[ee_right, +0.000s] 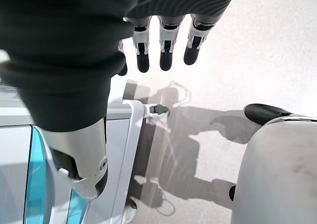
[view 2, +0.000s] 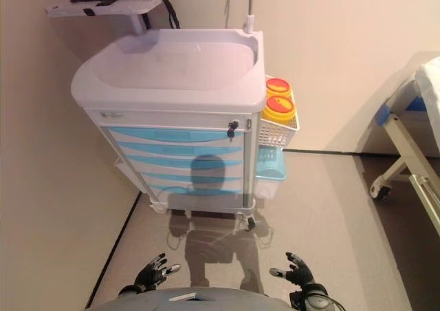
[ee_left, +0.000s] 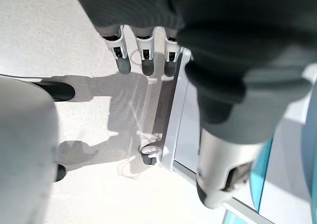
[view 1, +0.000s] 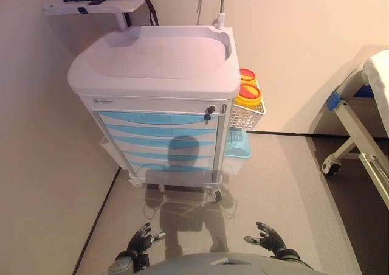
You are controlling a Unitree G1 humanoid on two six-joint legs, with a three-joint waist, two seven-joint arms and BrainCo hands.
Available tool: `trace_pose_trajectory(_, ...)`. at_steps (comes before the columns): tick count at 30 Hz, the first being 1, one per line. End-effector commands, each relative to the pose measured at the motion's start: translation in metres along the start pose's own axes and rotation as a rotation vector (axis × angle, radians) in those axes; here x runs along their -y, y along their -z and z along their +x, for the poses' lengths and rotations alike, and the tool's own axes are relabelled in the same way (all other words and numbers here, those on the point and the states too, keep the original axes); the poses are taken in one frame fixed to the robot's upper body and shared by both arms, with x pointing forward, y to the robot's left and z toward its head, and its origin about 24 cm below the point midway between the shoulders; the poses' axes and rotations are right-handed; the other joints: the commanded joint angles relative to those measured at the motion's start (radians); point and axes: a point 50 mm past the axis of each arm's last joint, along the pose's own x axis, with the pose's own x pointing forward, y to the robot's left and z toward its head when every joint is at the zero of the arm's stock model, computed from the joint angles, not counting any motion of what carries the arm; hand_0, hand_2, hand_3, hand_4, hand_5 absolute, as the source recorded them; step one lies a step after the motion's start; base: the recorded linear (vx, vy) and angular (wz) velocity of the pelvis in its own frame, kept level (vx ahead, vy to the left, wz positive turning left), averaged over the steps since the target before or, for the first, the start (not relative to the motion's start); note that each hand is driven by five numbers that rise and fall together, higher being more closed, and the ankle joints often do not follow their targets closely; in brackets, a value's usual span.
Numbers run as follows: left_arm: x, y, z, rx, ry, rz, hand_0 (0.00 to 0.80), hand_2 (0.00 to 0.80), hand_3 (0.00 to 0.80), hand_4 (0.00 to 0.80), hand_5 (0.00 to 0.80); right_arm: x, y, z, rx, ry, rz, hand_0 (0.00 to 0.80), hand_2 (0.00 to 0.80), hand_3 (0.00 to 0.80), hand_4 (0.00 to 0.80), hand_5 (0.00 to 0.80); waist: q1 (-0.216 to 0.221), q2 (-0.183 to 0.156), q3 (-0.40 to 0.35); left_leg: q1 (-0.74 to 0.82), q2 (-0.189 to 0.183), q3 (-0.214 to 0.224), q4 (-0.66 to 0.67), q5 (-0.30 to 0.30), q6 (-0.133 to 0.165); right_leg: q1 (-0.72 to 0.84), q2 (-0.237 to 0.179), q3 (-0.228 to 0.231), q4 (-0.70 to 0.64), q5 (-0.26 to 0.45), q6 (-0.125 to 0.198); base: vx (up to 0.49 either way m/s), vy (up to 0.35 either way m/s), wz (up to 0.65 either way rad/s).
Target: Open the drawer and pick up the medicine
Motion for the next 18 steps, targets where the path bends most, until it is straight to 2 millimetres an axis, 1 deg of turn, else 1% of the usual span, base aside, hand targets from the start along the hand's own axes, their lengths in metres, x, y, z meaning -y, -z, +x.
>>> trace_pose_trajectory(1, 0.004, -0.028, 0.009, 0.102, 0.039, 0.051, 0.000, 0.000, 0.000, 0.000, 0.000, -0.001, -0.023, 0.009, 0.072, -0.024, -0.027, 0.000, 0.000, 0.000, 0.000, 0.000, 0.007, -0.030, 0.031, -0.004, -0.052, 0.036, 0.054, -0.140, 0.040, -0.021, -0.009, 0.002, 0.081, -0.070, 0.029, 0.000, 0.000, 0.00)
trace_pose_trajectory(4, 0.002, -0.029, 0.010, 0.104, 0.035, 0.035, 0.000, 0.000, 0.000, 0.000, 0.000, 0.000, -0.021, 0.009, 0.071, -0.027, -0.027, 0.000, 0.000, 0.000, 0.000, 0.000, 0.007, -0.035, 0.033, -0.001, -0.051, 0.038, 0.052, -0.143, 0.040, -0.019, -0.009, 0.002, 0.080, -0.072, 0.030, 0.000, 0.000, 0.00)
trace_pose_trajectory(10, -0.002, -0.023, 0.008, 0.085, 0.012, 0.003, 0.000, 0.000, 0.000, 0.000, 0.000, 0.001, -0.018, 0.008, 0.059, -0.024, -0.019, 0.000, 0.000, 0.000, 0.000, 0.000, 0.010, -0.037, 0.034, 0.003, -0.054, 0.035, 0.056, -0.149, 0.042, -0.012, -0.011, 0.004, 0.078, -0.074, 0.031, 0.036, 0.011, -0.02)
trace_pose_trajectory(18, -0.009, -0.019, 0.005, 0.096, -0.046, -0.025, 0.000, 0.000, 0.000, 0.000, 0.000, 0.004, -0.013, 0.005, 0.055, 0.006, 0.016, 0.000, 0.000, 0.000, 0.000, 0.000, 0.011, -0.037, 0.038, -0.003, -0.061, 0.031, 0.071, -0.156, 0.046, -0.015, -0.020, 0.005, 0.079, -0.068, 0.036, 0.070, 0.055, 0.00)
